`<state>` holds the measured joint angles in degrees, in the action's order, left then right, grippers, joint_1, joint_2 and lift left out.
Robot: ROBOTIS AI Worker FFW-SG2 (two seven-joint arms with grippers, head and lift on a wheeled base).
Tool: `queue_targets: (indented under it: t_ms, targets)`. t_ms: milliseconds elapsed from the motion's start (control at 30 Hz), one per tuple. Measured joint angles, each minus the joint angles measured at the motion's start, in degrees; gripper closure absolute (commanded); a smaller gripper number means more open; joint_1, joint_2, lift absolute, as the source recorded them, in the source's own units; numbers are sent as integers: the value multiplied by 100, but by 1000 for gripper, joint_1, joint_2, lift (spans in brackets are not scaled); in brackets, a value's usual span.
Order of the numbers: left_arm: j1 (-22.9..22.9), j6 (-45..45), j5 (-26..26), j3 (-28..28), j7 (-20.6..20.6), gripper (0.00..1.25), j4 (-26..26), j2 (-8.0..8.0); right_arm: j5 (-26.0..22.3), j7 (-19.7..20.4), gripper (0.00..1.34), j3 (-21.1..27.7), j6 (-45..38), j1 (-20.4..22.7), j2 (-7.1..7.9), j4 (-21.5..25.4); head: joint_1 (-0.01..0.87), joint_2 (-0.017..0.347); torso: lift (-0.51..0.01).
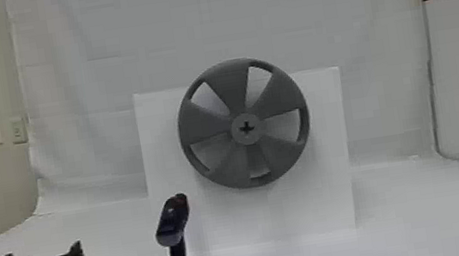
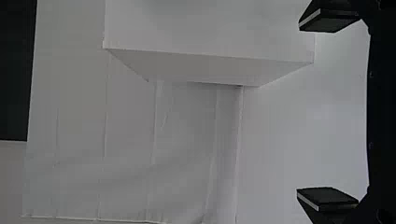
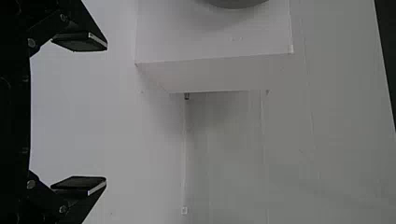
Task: Grasp the drill and bring into the middle of wheel
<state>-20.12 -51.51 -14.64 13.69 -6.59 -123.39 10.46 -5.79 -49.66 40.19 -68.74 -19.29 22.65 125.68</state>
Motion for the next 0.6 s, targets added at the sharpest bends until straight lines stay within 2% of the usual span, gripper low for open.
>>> queue_targets:
  t_ms: [600]
  targets:
    - [-27, -18, 22, -34, 0, 45, 2, 0, 4, 0, 266, 24, -1, 3, 12, 0, 54, 31, -403]
